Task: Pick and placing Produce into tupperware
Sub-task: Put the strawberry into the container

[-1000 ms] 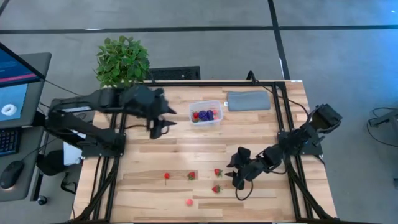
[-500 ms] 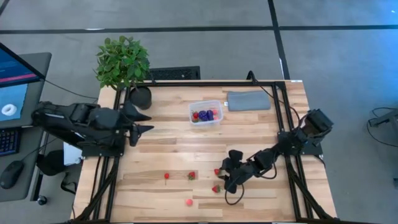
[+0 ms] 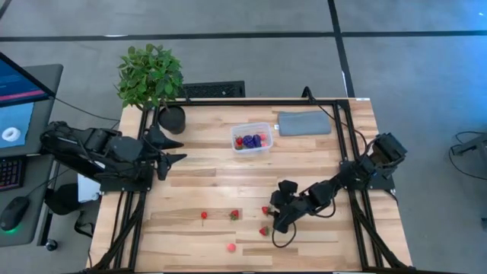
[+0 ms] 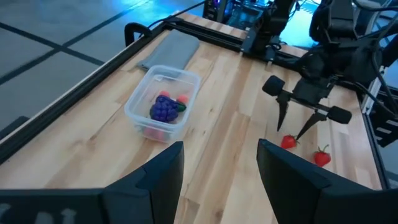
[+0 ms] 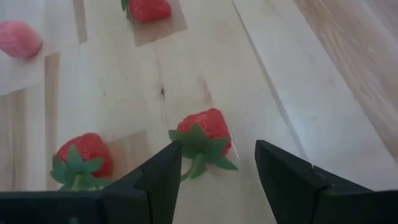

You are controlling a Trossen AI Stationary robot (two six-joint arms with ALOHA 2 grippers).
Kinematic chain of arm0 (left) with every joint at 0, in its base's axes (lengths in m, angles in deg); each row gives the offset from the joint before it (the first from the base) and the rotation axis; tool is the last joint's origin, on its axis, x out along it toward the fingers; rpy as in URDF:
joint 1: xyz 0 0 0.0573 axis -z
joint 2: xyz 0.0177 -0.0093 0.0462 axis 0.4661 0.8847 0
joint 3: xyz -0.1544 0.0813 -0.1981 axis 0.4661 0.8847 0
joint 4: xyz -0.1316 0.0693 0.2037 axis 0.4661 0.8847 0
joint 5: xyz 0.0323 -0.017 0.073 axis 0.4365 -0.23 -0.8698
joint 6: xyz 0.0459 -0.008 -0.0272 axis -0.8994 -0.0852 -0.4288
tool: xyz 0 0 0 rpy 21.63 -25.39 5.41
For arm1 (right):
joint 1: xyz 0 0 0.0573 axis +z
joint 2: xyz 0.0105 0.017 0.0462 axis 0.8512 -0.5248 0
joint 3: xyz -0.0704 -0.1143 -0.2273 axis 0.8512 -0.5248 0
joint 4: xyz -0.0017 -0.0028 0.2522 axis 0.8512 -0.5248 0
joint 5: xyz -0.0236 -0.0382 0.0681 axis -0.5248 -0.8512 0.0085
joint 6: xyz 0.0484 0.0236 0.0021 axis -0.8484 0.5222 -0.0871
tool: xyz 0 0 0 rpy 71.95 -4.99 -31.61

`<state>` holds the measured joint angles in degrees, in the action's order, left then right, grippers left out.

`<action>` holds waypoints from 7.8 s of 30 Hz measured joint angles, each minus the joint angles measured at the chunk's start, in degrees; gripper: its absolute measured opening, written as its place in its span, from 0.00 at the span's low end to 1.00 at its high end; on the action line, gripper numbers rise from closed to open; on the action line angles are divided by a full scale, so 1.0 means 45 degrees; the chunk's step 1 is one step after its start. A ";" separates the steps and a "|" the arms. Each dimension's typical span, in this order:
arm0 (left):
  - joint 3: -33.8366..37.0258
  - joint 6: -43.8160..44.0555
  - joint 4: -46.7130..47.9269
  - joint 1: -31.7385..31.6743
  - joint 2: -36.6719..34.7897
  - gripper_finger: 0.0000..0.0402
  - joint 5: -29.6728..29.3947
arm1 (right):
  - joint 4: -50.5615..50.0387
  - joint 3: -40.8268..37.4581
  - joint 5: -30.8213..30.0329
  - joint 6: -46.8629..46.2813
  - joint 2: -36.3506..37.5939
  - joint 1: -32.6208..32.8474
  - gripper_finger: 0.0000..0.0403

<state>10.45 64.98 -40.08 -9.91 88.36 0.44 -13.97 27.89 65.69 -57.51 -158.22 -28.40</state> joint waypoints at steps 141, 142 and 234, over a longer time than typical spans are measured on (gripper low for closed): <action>-0.0005 0.0442 0.0042 0.0005 0.0007 0.48 0.0205 | -0.1040 0.1817 0.2778 0.3552 -0.1894 -0.1013 0.40; -0.0005 0.0447 0.0042 0.0005 0.0018 0.48 0.0202 | -0.1044 0.1817 0.2784 0.3550 -0.1894 -0.1013 0.39; 0.0000 0.0597 -0.0335 0.1128 0.1032 0.48 -0.0325 | -0.3526 0.1491 0.1674 0.2881 0.1049 -0.1255 0.54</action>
<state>10.45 67.67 -41.59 -4.84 93.00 -1.02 -29.84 34.60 73.22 -44.54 -153.50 -34.05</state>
